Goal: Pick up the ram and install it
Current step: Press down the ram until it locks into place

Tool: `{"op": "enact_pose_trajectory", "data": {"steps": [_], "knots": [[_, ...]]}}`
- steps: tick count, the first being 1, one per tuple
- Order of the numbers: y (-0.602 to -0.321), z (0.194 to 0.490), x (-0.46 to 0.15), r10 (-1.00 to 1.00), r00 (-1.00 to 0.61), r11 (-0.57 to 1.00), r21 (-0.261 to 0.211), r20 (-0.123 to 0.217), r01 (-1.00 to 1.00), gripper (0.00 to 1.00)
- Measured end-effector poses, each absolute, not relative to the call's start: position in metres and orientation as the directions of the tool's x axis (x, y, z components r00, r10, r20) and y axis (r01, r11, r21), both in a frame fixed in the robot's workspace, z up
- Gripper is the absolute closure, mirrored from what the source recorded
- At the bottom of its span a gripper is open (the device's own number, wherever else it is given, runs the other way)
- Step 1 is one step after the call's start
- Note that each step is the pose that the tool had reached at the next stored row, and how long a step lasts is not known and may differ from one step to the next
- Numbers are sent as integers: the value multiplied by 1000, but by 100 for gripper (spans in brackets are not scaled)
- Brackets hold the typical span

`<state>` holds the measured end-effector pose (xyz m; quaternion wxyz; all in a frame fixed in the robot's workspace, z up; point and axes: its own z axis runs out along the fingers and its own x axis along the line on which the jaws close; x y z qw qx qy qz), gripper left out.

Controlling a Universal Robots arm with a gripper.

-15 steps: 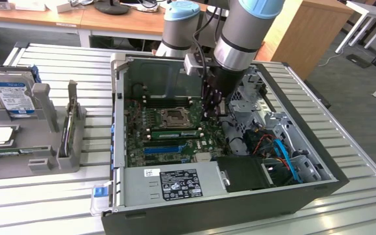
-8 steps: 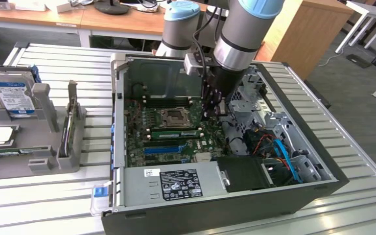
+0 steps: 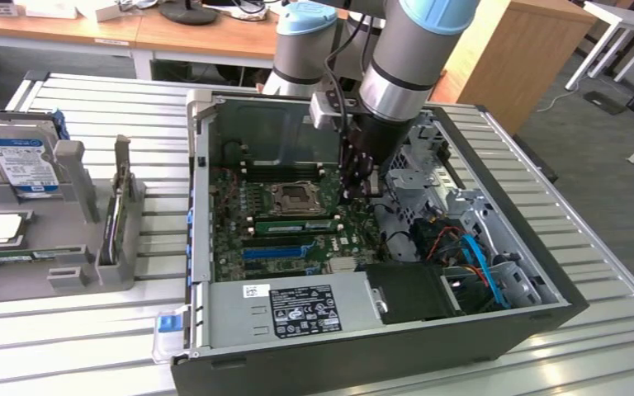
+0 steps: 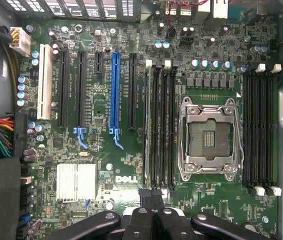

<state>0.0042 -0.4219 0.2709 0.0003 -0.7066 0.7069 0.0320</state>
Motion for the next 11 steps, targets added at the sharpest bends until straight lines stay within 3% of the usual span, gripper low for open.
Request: {"op": "enact_pose_trajectory", "data": {"steps": [11], "knots": [[-422, 269, 4, -999, -1, -1, 45, -46, -999, 89]]}}
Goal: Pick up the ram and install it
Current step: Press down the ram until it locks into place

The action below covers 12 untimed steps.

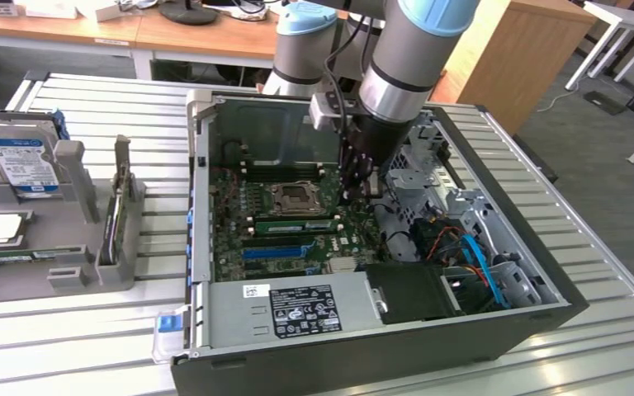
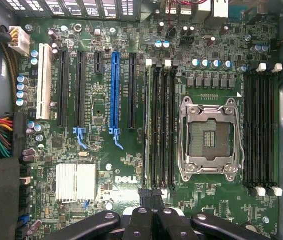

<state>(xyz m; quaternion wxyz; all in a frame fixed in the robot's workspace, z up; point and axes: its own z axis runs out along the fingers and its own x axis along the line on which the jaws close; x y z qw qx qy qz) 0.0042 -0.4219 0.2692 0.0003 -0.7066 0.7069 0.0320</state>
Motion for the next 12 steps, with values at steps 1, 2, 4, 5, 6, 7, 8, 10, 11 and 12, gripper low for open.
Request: {"op": "enact_pose_trajectory", "data": {"steps": [1, 2, 4, 5, 6, 7, 8, 10, 11, 12], "knots": [[-422, 269, 4, -999, -1, -1, 45, -46, -999, 89], [-422, 269, 4, -999, -1, -1, 45, -46, -999, 89], [-422, 268, 4, -999, -1, -1, 45, -46, -999, 89], [-422, 268, 4, -999, -2, -1, 45, -46, -999, 89], [-422, 268, 4, -999, -1, -1, 45, -46, -999, 89], [-422, 268, 4, -999, -1, -1, 45, -46, -999, 89], [-422, 268, 4, -999, -1, -1, 45, -46, -999, 89], [-422, 267, 4, -999, -1, -1, 45, -46, -999, 89], [-422, 266, 4, -999, -1, -1, 45, -46, -999, 89], [-422, 266, 4, -999, -1, -1, 45, -46, -999, 89]]}}
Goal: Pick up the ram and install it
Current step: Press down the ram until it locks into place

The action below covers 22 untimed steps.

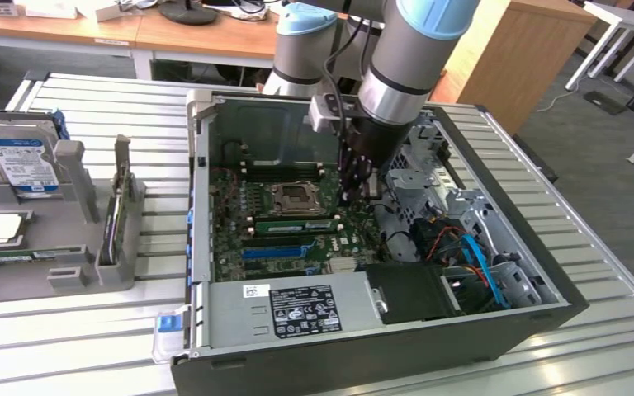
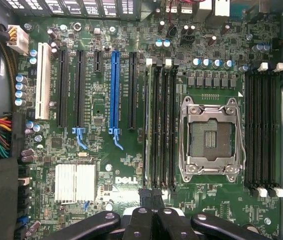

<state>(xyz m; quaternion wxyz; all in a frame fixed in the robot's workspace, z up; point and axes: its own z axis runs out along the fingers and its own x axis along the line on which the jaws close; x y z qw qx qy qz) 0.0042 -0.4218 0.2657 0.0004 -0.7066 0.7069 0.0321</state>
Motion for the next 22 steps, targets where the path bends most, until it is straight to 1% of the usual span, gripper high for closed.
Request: {"op": "enact_pose_trajectory", "data": {"steps": [22], "knots": [[-420, 260, 4, -999, -2, 0, 45, -46, -999, 89]]}}
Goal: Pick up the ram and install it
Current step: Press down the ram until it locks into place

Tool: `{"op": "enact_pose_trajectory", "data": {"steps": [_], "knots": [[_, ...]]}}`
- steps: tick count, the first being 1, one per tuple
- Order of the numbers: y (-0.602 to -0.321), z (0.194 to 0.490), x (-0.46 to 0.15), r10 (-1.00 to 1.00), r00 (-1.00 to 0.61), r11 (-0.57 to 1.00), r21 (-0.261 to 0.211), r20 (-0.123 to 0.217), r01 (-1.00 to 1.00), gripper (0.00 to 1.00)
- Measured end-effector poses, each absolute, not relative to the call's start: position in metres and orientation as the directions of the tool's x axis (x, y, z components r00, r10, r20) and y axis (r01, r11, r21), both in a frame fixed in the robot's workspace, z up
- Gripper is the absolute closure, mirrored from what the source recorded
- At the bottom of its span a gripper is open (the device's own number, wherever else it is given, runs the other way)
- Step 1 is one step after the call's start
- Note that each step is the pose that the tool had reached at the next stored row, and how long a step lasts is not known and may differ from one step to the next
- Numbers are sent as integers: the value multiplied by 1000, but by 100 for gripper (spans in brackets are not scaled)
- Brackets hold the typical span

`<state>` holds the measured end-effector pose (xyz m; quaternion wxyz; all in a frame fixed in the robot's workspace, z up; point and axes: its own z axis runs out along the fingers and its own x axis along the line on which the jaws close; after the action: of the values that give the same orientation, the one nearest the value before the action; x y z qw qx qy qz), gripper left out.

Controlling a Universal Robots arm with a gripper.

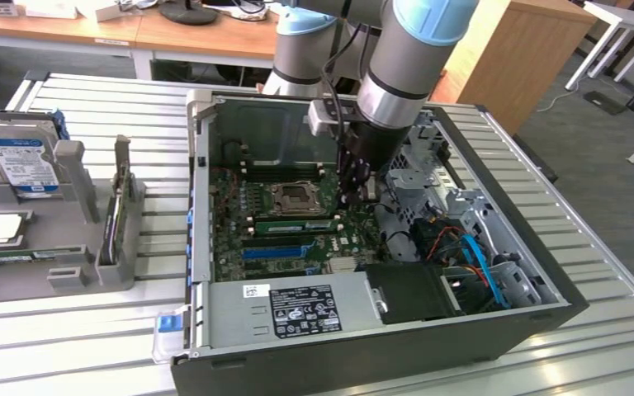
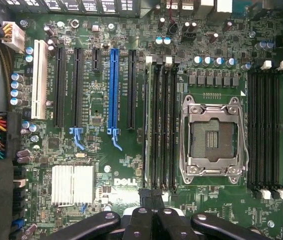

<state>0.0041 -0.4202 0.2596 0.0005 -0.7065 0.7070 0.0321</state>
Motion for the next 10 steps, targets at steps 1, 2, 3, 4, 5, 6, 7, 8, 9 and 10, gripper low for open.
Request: {"op": "enact_pose_trajectory", "data": {"steps": [1, 2, 3, 4, 5, 6, 7, 8, 9, 10], "knots": [[-420, 260, 4, -999, -2, -1, 45, -46, -999, 89], [-419, 260, 4, -999, -2, -1, 45, -46, -999, 89], [-418, 260, 4, -999, -1, -1, 45, -46, -999, 89], [-418, 260, 4, -999, -1, -1, 45, -46, -999, 89], [-418, 260, 4, -999, -1, -1, 45, -46, -999, 89], [-418, 260, 4, -999, -1, -1, 45, -46, -999, 89], [-418, 260, 4, -999, -1, -1, 45, -46, -999, 89], [-418, 259, 4, -999, -1, -1, 45, -47, -999, 89], [-418, 258, 4, -999, -1, -1, 45, -46, -999, 89], [-418, 257, 4, -999, -1, -1, 45, -46, -999, 89]]}}
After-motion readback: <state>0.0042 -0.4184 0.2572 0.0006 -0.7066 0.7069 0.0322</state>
